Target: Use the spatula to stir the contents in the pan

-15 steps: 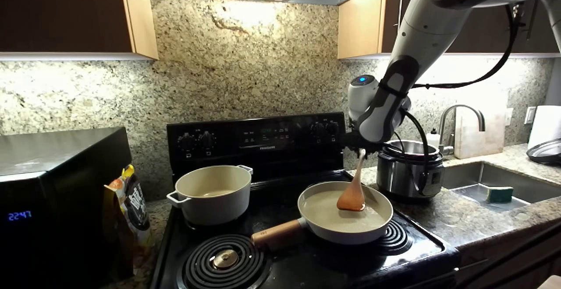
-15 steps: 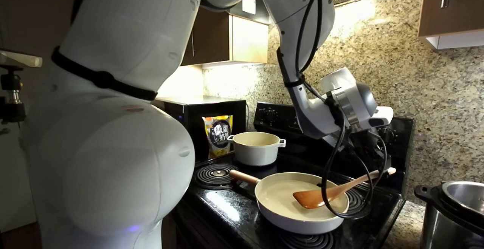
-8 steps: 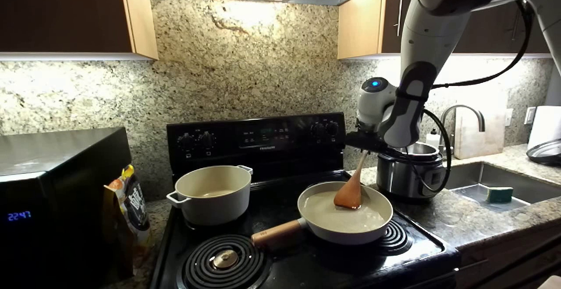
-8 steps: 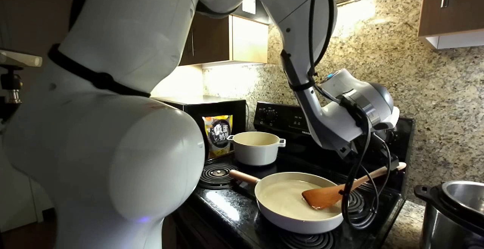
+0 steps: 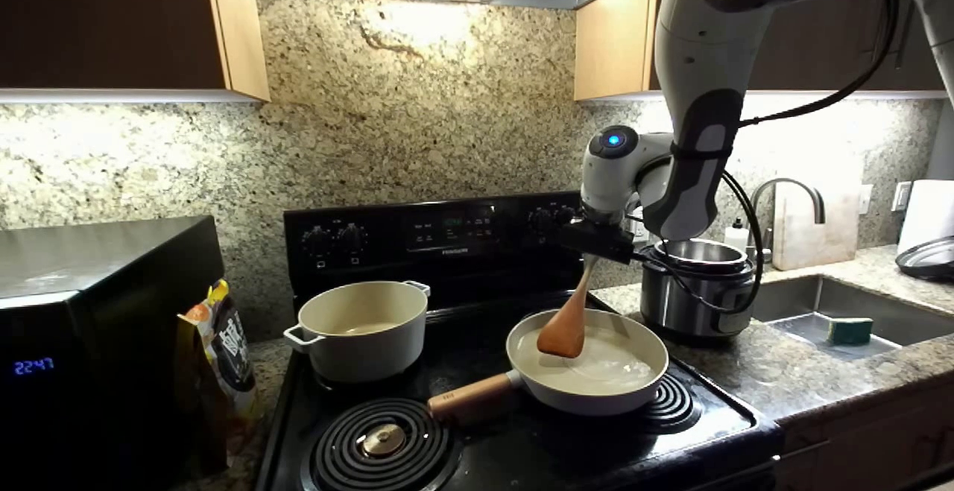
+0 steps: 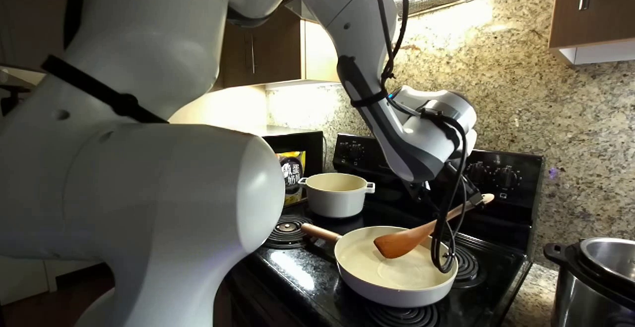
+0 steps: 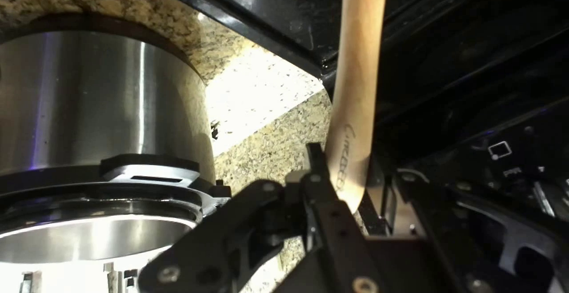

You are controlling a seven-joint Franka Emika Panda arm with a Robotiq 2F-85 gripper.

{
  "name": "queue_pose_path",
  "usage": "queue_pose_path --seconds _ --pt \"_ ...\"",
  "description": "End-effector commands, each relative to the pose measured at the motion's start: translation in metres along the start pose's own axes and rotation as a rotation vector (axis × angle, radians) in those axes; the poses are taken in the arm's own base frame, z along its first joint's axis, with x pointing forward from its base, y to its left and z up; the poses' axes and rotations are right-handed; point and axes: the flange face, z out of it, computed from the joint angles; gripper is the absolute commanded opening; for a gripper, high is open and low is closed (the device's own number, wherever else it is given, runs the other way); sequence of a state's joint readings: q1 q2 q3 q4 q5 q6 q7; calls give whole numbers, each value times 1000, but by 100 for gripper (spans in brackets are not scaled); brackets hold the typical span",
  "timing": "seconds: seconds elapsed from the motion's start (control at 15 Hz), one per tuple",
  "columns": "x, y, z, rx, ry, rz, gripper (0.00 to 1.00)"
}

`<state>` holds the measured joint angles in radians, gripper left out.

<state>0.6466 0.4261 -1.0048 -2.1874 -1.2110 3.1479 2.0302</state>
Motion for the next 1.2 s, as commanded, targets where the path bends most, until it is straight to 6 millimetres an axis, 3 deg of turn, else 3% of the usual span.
queue_pose_path --seconds 0.0,0.27,0.4,0.87,1.13 --pt "-20 2 2 -34 34 -1 11" --pt "-53 22 15 -75 -31 -13 11" --pt "-59 24 18 -81 -45 -20 11" --pt "-35 13 23 -75 11 9 11" --pt "-20 17 35 -89 28 36 11"
